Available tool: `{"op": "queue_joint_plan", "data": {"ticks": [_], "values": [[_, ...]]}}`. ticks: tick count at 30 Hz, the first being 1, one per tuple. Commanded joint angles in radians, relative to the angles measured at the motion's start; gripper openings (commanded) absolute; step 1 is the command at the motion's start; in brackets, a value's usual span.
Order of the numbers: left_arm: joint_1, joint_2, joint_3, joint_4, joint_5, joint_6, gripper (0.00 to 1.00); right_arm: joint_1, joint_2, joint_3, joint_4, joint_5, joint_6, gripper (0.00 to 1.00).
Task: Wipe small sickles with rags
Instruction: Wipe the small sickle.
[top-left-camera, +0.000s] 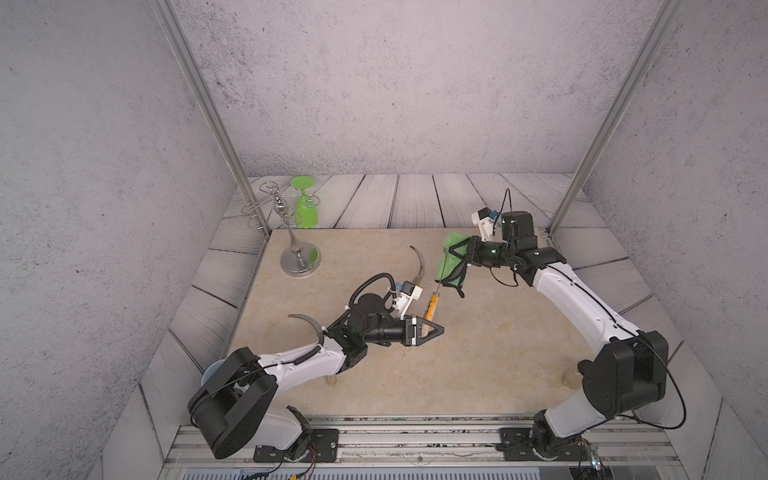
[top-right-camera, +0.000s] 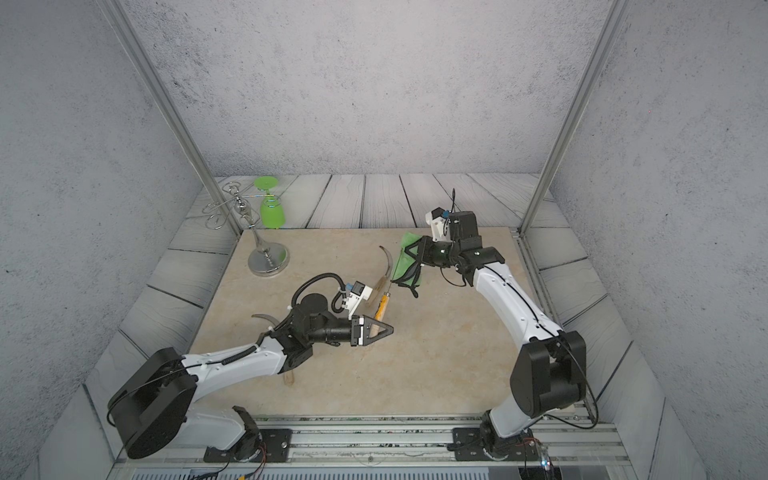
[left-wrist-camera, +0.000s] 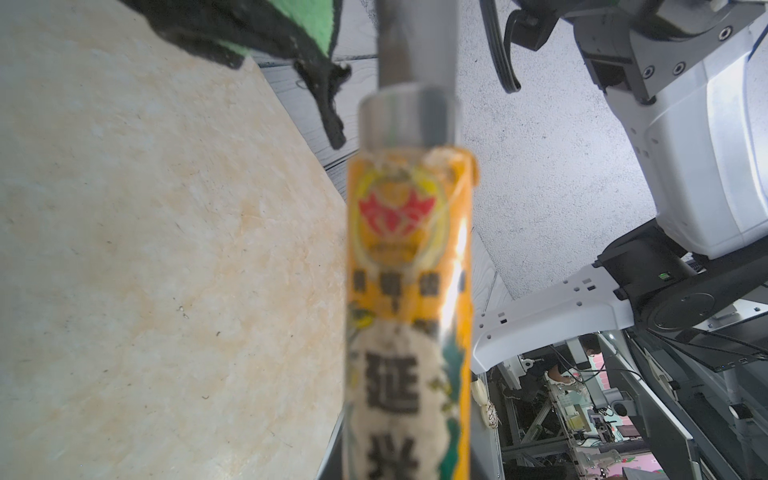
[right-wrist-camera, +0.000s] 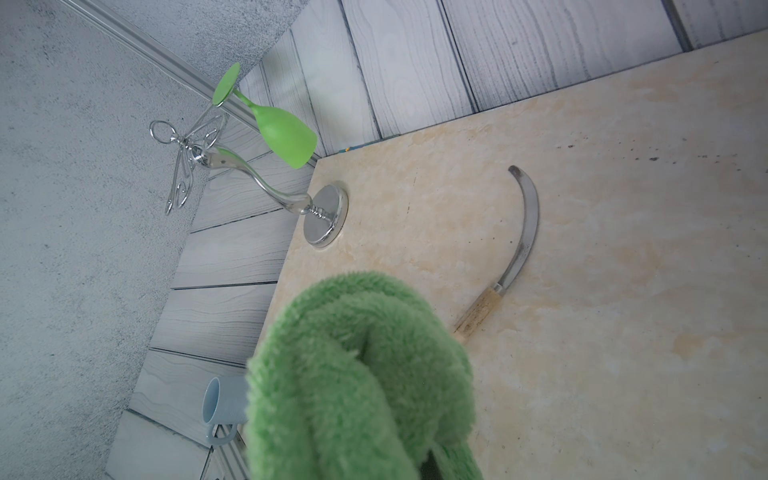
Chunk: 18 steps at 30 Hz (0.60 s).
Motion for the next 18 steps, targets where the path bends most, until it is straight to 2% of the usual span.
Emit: {"op": "queue_joint_plan", "data": {"ticks": [1, 18], "values": [[-0.008, 0.018, 0.046, 0.002, 0.023, 0.019, 0.00, 0.025, -0.077, -0.016, -0.003, -0.114, -0.024, 0.16], [0.008, 0.139, 0.127, -0.054, 0.012, 0.050, 0.00, 0.077, -0.232, -0.072, -0.079, -0.119, -0.081, 0.16]]}}
